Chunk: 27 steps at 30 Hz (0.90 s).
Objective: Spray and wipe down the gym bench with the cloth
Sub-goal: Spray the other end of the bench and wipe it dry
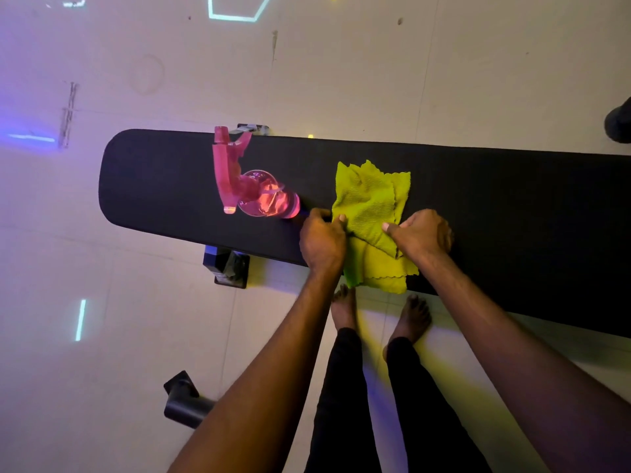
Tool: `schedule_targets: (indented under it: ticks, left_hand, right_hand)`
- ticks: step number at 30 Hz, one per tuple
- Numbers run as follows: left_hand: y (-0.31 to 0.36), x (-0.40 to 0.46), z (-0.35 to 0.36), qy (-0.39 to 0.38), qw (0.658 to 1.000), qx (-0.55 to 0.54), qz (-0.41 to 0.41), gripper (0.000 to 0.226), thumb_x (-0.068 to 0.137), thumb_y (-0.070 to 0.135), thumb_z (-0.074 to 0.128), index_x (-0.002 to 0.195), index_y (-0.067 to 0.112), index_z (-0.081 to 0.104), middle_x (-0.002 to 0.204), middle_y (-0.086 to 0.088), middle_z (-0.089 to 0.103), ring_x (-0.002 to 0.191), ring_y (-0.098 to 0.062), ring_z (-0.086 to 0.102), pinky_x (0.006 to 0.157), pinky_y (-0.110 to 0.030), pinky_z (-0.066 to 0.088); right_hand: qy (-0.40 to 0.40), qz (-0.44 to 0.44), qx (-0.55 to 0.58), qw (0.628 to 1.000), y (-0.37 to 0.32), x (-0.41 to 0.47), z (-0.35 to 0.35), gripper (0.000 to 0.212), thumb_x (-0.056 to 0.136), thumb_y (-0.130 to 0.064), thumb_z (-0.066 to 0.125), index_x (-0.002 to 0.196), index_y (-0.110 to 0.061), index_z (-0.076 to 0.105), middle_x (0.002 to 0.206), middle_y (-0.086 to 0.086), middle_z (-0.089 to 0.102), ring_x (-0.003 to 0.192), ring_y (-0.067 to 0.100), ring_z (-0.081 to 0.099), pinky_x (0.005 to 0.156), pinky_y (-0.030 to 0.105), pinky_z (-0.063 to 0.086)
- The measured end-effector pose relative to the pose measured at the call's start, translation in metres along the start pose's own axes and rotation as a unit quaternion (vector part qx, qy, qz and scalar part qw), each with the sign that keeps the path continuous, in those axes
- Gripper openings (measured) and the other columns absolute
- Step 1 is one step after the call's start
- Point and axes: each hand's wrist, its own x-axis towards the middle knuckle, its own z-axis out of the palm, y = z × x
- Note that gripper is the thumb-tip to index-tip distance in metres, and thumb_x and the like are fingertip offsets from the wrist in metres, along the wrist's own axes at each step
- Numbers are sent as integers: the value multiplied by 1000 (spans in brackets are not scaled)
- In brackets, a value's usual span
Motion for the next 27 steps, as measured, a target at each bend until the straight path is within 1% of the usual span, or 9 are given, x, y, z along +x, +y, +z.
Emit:
schedule_targets:
  ticks: [3, 6, 8, 11, 14, 16, 19, 24, 27]
  left_hand:
    - [-9, 0, -4, -25, 999, -22, -6, 30, 92, 34, 72, 113, 13, 70, 105, -6, 74, 98, -20, 67, 83, -28, 46]
    - [-17, 3, -9, -57, 998, -29, -16, 26, 89, 29, 77, 108, 13, 73, 98, -4, 75, 88, -14, 67, 83, -29, 51]
    - [-22, 6, -13, -83, 995, -53, -18, 17, 88, 26, 78, 100, 14, 76, 90, 1, 74, 79, -8, 64, 82, -32, 54]
    - [-21, 8, -22, -120, 986, -115, 16, 9, 90, 23, 75, 94, 15, 73, 89, 5, 73, 81, -6, 63, 77, -29, 51]
    - [-10, 7, -29, -162, 966, -193, 57, 4, 98, 14, 65, 95, 15, 63, 66, 16, 61, 63, 3, 53, 64, -16, 44]
    - [-1, 3, -32, -177, 955, -217, 93, 6, 100, 9, 61, 99, 13, 58, 56, 16, 51, 55, 4, 46, 58, -12, 42]
    - [16, -4, -39, -181, 947, -238, 122, 10, 99, 11, 64, 108, 14, 59, 57, 12, 54, 60, -3, 52, 65, -24, 49]
    - [37, -8, -54, -169, 942, -248, 151, 23, 94, 16, 72, 116, 12, 67, 67, 4, 62, 61, -6, 56, 55, -20, 48]
    - [43, -9, -58, -201, 934, -247, 162, 15, 93, 11, 72, 108, 12, 74, 85, -7, 70, 74, -9, 63, 63, -20, 52]
  right_hand:
    - [-16, 14, -29, 999, 0, -1, 2, 42, 84, -48, 81, 97, -9, 76, 111, 17, 73, 112, 38, 67, 101, 45, 52]
    - [-33, -17, 25, 999, 4, -3, 2, 26, 87, -33, 81, 75, -13, 70, 74, 4, 64, 78, 23, 61, 69, 28, 44]
    - [-1, -48, 84, 995, 10, -7, -2, 14, 85, -24, 83, 87, -12, 77, 77, 0, 65, 78, 19, 61, 71, 27, 43]
    - [76, -111, 122, 983, 20, -12, -16, 18, 84, -17, 83, 98, -8, 78, 88, 1, 69, 83, 18, 64, 77, 29, 49]
    - [17, -118, 207, 971, 21, -15, -34, 11, 92, -6, 73, 101, -1, 68, 92, 17, 73, 79, 20, 63, 76, 36, 50]
    - [-18, -128, 225, 966, 17, -17, -47, 9, 98, -1, 64, 106, 1, 61, 104, 25, 74, 88, 27, 66, 85, 48, 56]
    - [-52, -153, 257, 953, 5, -22, -65, 15, 100, 3, 57, 111, -8, 58, 108, 16, 74, 98, 22, 69, 93, 43, 56]
    - [-78, -167, 346, 920, -1, -33, -92, 35, 95, 15, 56, 125, -4, 57, 101, 5, 73, 86, 9, 72, 81, 22, 60]
    - [-55, -127, 352, 926, 3, -38, -94, 31, 95, 8, 61, 123, -8, 60, 98, 6, 74, 77, 3, 72, 68, 16, 59]
